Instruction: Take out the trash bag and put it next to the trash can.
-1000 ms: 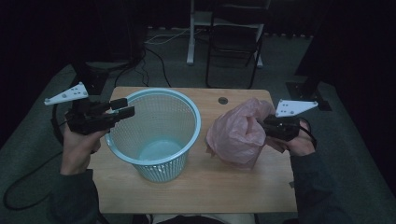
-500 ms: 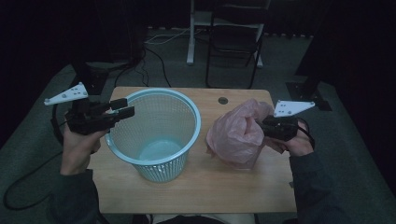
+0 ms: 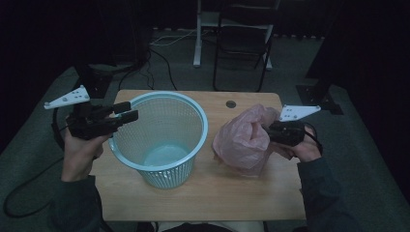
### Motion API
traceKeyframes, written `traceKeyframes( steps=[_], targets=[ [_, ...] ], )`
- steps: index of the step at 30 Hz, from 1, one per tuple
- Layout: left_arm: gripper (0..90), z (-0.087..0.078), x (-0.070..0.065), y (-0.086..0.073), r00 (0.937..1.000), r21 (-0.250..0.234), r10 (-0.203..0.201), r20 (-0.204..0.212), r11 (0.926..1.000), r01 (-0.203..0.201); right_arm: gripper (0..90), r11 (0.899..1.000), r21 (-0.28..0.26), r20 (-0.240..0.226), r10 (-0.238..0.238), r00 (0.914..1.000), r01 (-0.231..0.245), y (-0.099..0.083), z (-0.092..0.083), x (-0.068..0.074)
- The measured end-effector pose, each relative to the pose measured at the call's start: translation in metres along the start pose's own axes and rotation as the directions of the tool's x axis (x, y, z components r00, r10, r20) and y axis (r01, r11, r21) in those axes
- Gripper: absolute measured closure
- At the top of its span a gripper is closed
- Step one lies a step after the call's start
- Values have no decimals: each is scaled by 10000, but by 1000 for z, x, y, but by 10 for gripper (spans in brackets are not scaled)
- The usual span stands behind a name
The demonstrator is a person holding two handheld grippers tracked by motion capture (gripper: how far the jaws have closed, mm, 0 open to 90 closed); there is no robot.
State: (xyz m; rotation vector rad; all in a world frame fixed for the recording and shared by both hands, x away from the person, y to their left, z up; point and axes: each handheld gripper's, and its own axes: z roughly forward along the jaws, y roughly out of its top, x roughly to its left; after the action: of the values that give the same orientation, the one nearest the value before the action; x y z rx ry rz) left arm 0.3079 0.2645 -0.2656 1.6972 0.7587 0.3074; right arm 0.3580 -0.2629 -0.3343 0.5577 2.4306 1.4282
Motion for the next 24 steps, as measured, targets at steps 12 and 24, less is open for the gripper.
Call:
traceKeyframes(
  steps=[12, 24],
  targets=[
    [490, 1, 0, 0, 10000, 35, 23, 17, 10000, -23, 892, 9990, 406, 111, 185, 9998, -189, -10, 13, -4],
    [490, 1, 1, -2, 10000, 16, -39, 29, 10000, 39, 892, 9951, 980, 164, 122, 9998, -138, -15, 33, -5]
  ],
)
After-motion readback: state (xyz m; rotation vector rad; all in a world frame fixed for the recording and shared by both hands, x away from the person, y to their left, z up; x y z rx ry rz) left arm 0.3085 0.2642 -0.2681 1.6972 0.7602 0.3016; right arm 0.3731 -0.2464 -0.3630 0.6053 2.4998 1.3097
